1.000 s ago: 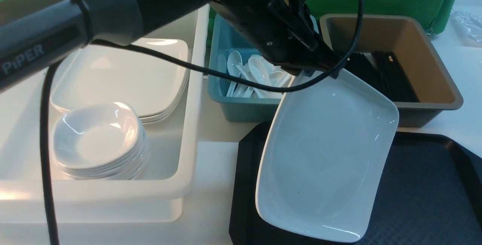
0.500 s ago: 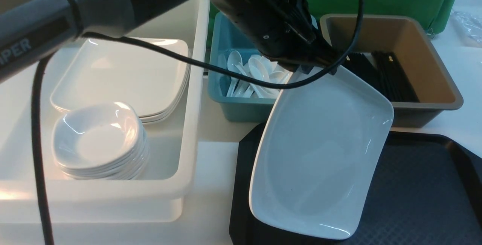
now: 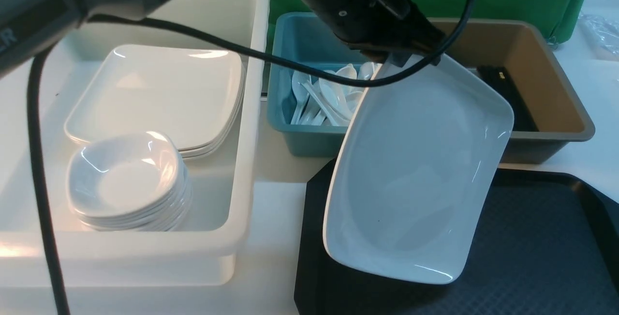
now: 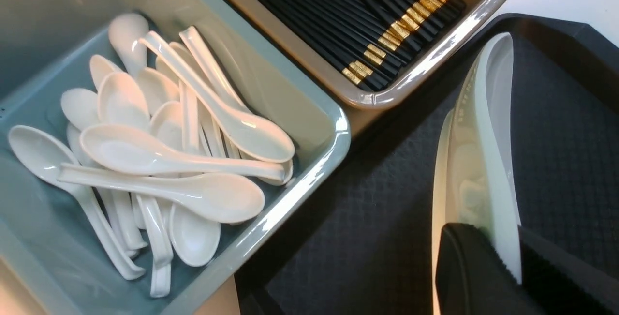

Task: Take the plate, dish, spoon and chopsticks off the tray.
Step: Use the left arm to put the plate into the large storage box on the left

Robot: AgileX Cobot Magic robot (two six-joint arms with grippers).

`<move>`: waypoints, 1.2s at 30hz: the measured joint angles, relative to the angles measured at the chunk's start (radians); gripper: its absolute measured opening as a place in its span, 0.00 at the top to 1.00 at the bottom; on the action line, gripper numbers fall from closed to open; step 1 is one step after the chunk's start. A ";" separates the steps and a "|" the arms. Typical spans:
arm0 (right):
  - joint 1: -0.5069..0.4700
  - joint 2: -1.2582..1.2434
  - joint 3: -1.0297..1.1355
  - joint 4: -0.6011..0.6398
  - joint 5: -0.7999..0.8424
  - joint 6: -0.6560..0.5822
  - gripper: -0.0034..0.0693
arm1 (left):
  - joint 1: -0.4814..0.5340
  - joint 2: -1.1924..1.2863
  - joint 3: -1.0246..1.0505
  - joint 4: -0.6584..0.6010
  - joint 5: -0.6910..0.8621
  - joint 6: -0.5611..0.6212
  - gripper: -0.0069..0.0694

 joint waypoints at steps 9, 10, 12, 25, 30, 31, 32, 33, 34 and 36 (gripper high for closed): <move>0.000 0.000 0.000 0.000 0.000 0.000 0.87 | 0.006 0.000 -0.072 0.000 0.017 0.000 0.88; 0.000 0.000 0.000 0.000 0.000 0.000 0.87 | 0.019 0.000 -0.103 -0.005 0.021 0.000 0.88; 0.000 0.000 0.000 0.000 0.000 0.000 0.87 | 0.040 0.000 -0.134 -0.008 0.031 0.000 0.88; 0.000 0.000 0.000 0.001 0.000 0.000 0.85 | 0.266 -0.001 -0.327 -0.076 0.102 0.000 0.88; 0.000 0.000 0.000 0.001 0.000 0.005 0.85 | 0.393 -0.001 -0.371 -0.153 0.116 -0.015 0.88; 0.000 0.000 0.000 0.001 0.000 0.008 0.85 | 0.422 -0.001 -0.373 -0.170 0.116 -0.023 0.88; 0.000 0.000 0.000 0.002 -0.003 0.011 0.85 | 0.457 -0.001 -0.373 -0.184 0.117 -0.026 0.88; 0.000 0.000 0.000 0.006 -0.009 0.012 0.85 | 0.491 -0.002 -0.373 -0.194 0.120 -0.028 0.88; 0.000 0.000 0.000 0.007 -0.011 0.012 0.85 | 0.491 -0.002 -0.373 -0.194 0.120 -0.028 0.88; 0.000 0.000 0.000 0.043 -0.057 0.012 0.85 | 0.571 -0.002 -0.373 -0.209 0.137 -0.029 0.88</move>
